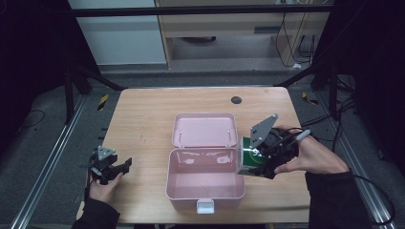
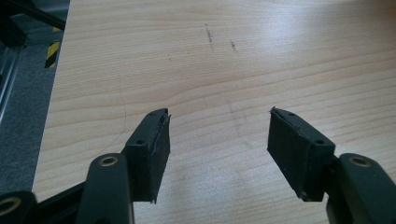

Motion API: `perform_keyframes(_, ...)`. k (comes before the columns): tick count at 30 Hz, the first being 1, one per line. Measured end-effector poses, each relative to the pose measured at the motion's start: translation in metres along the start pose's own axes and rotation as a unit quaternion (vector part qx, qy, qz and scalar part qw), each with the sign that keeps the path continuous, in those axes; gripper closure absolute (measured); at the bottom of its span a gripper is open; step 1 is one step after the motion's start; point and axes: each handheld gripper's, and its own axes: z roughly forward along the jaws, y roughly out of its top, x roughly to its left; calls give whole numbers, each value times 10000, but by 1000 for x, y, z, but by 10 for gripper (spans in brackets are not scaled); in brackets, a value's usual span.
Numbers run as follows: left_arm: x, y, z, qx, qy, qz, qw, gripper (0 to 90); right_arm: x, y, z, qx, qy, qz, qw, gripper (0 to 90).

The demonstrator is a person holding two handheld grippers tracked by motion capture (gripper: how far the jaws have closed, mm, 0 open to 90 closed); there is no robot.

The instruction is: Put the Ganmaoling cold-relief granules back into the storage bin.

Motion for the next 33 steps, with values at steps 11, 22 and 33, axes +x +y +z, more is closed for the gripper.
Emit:
perform_keyframes(11, 0, 0, 0, -7, 4, -9, 10000, 383, 0, 20, 7, -12, 118, -167, 9998, 161)
perform_keyframes(22, 1, 0, 0, -7, 7, -16, 10000, 383, 0, 35, 19, 101, 212, -262, 9994, 160)
perform_keyframes(33, 1, 0, 0, -9, 10, -17, 10000, 383, 0, 44, 31, 173, 256, -280, 9991, 160)
